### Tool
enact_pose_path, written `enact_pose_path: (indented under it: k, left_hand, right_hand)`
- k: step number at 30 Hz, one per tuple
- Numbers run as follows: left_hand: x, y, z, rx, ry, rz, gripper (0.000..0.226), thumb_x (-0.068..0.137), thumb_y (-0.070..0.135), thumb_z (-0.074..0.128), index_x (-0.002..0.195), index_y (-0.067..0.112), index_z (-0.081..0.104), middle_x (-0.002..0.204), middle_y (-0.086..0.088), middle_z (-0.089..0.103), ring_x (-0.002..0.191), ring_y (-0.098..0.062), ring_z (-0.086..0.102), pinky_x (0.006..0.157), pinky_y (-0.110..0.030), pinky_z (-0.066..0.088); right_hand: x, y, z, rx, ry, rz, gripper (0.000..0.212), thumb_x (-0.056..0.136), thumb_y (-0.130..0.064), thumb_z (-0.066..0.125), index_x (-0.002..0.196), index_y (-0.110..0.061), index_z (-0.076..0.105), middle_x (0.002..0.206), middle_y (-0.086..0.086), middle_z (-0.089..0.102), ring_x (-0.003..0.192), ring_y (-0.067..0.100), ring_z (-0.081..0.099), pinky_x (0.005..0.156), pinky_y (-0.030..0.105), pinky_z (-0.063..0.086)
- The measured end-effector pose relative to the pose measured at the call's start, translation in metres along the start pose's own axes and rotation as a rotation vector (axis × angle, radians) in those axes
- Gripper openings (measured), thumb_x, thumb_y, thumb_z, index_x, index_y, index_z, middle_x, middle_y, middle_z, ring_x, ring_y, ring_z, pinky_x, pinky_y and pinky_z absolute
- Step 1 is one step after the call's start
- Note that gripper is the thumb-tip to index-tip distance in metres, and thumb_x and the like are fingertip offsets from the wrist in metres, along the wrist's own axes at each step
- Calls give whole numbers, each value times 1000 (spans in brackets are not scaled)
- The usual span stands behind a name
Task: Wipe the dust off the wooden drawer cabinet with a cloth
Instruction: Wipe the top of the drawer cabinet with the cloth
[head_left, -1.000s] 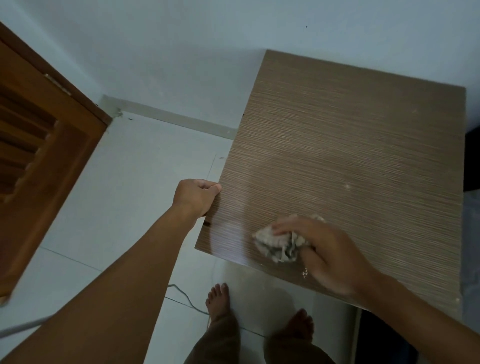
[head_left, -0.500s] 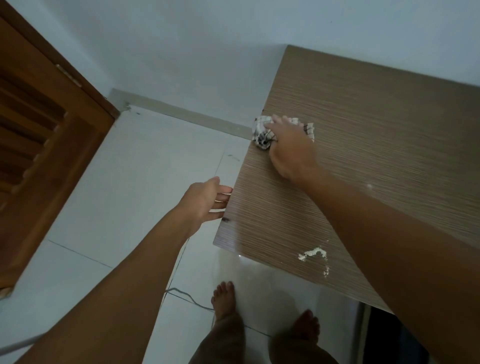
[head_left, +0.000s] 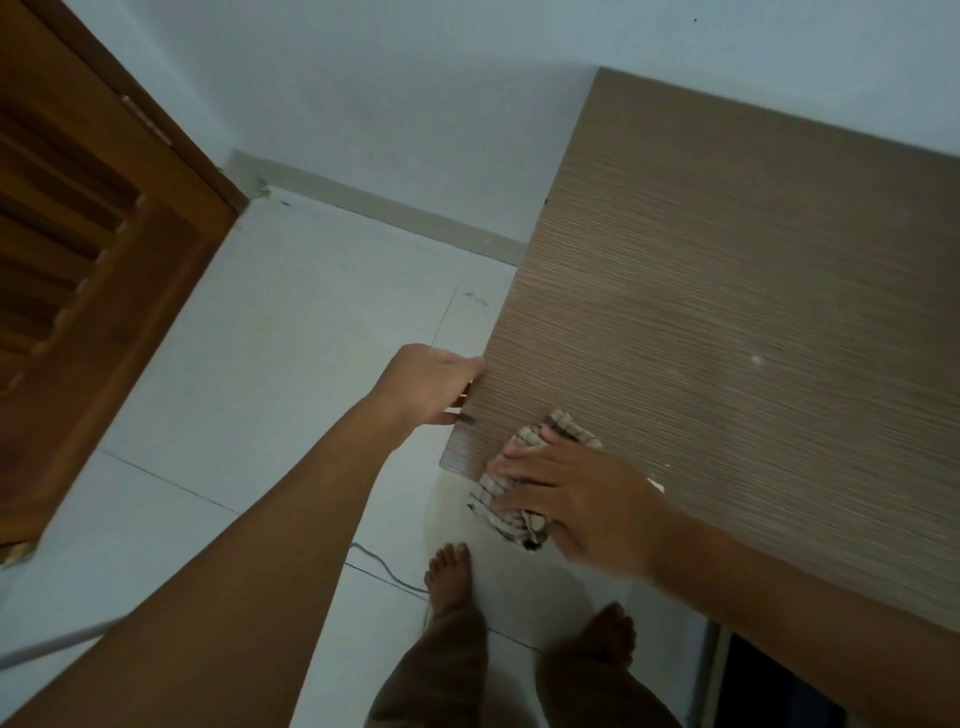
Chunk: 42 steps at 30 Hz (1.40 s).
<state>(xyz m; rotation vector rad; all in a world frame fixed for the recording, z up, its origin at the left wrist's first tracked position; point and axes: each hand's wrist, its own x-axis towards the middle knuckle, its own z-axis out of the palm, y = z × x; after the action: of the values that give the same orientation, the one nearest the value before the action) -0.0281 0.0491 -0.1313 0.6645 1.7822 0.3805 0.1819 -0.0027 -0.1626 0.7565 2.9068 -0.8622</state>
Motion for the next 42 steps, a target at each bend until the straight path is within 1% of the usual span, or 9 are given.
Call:
enact_pose_path:
  k: [6, 13, 15, 17, 19, 21, 35, 38, 42]
  left_hand:
    - [-5, -5, 21, 303, 61, 115, 51, 80, 38, 76, 124, 16, 62, 112, -5, 67, 98, -20, 65, 85, -30, 52]
    - [-11, -10, 42, 312, 85, 112, 61, 76, 38, 78, 127, 16, 54, 121, -2, 63, 109, -22, 60, 93, -35, 48]
    - [-13, -12, 45, 312, 90, 118, 62, 78, 38, 76, 130, 15, 51, 124, -4, 61, 112, -24, 59, 95, -37, 48]
    - [-13, -13, 46, 309, 88, 123, 63, 80, 38, 75, 132, 15, 50, 126, -5, 60, 113, -24, 58, 96, -37, 48]
    - [-13, -13, 47, 307, 84, 129, 64, 80, 38, 74, 134, 14, 50, 127, -6, 60, 115, -25, 57, 97, -37, 47]
    - [-13, -12, 47, 311, 85, 130, 63, 81, 37, 74, 134, 13, 49, 128, -6, 60, 116, -26, 57, 97, -37, 46]
    - [-12, -11, 45, 303, 61, 126, 63, 82, 36, 74, 134, 12, 48, 129, -6, 59, 117, -25, 56, 96, -36, 45]
    - [-11, -11, 44, 298, 51, 120, 63, 81, 36, 74, 134, 13, 48, 129, -5, 59, 118, -25, 56, 99, -37, 45]
    - [-8, -12, 43, 290, 29, 113, 65, 81, 37, 75, 136, 13, 48, 130, -5, 59, 118, -26, 56, 103, -43, 45]
  right_hand:
    - [-45, 5, -25, 148, 146, 120, 40, 77, -15, 47, 110, -24, 67, 115, -7, 69, 111, 9, 62, 97, 35, 50]
    - [-73, 19, -71, 366, 699, 854, 36, 92, -14, 44, 116, -29, 65, 95, -14, 66, 81, 3, 60, 70, 26, 48]
    - [-76, 33, -68, 348, 737, 1021, 38, 94, -11, 45, 124, -28, 61, 105, -7, 67, 91, 9, 59, 76, 30, 46]
    - [-75, 45, -54, 348, 723, 1126, 45, 93, -10, 44, 133, -27, 54, 131, 1, 60, 119, 21, 53, 100, 38, 40]
    - [-70, 50, -33, 299, 701, 1138, 49, 92, -7, 45, 139, -21, 50, 150, 0, 43, 140, 18, 34, 116, 36, 21]
    - [-65, 48, -18, 223, 721, 1103, 50, 90, -6, 47, 139, -17, 50, 155, 1, 35, 144, 16, 26, 119, 42, 18]
    - [-46, -63, 56, 235, 605, 885, 55, 80, -9, 38, 131, -16, 56, 146, 3, 47, 139, 13, 30, 120, 39, 12]
    - [-52, -92, 63, 298, 542, 843, 50, 83, -16, 35, 126, -19, 60, 139, 0, 55, 134, 13, 41, 117, 37, 23]
    - [-67, -120, 54, 358, 632, 891, 39, 83, -21, 39, 118, -27, 56, 119, -4, 66, 110, 7, 59, 94, 30, 49]
